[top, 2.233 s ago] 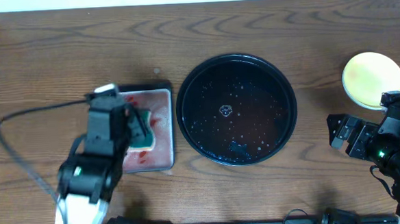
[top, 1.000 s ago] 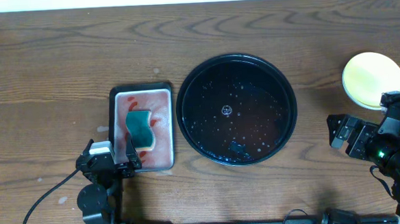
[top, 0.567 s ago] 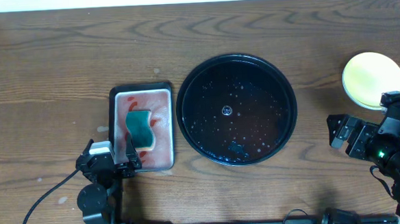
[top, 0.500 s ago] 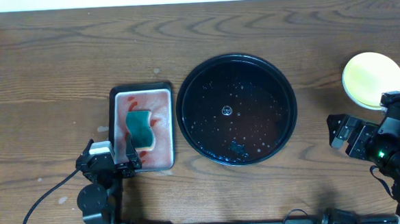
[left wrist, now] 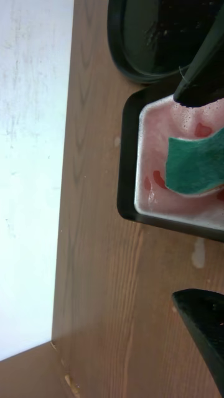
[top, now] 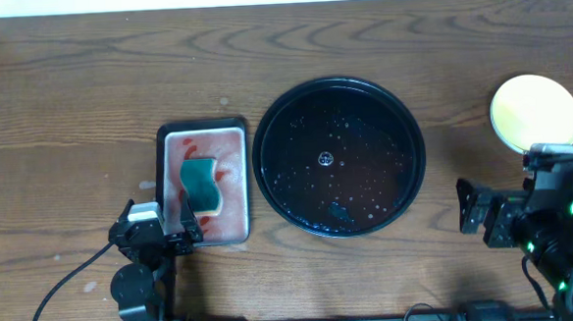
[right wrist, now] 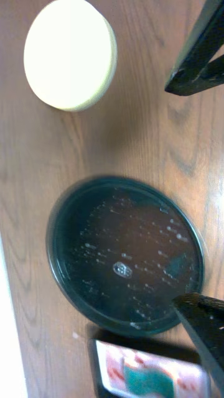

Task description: Clean dirty plates on tray and stack at the side

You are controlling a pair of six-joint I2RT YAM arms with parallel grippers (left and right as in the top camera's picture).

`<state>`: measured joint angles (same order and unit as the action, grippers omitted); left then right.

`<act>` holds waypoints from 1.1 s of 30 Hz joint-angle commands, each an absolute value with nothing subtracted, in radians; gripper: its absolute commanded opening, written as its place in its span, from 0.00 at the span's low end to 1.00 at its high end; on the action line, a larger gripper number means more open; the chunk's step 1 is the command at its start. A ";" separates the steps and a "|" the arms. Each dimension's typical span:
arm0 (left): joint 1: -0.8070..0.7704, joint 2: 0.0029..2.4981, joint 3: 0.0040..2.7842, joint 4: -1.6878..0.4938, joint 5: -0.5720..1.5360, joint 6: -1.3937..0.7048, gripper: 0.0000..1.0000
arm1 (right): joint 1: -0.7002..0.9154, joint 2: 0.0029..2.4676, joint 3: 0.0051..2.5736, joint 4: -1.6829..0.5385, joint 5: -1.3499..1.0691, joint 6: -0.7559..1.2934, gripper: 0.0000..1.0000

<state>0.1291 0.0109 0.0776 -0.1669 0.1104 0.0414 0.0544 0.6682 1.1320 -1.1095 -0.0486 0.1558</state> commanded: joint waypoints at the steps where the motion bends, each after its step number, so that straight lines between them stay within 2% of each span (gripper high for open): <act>1: 0.134 0.004 0.052 -0.170 0.127 0.033 0.93 | 0.179 0.588 0.978 -1.011 0.155 0.141 0.99; 7: 0.134 0.004 0.052 -0.170 0.127 0.033 0.93 | 0.217 0.292 0.498 -0.696 0.096 0.156 0.99; 13: 0.134 0.004 0.052 -0.170 0.127 0.033 0.93 | 0.231 0.061 0.280 -0.587 0.093 0.156 0.99; 20: 0.134 0.004 0.052 -0.170 0.127 0.033 0.94 | 0.234 0.005 0.137 -0.510 0.070 0.186 0.99; 33: 0.134 0.004 0.052 -0.170 0.127 0.033 0.93 | 0.234 0.006 0.138 -0.497 0.070 0.186 0.99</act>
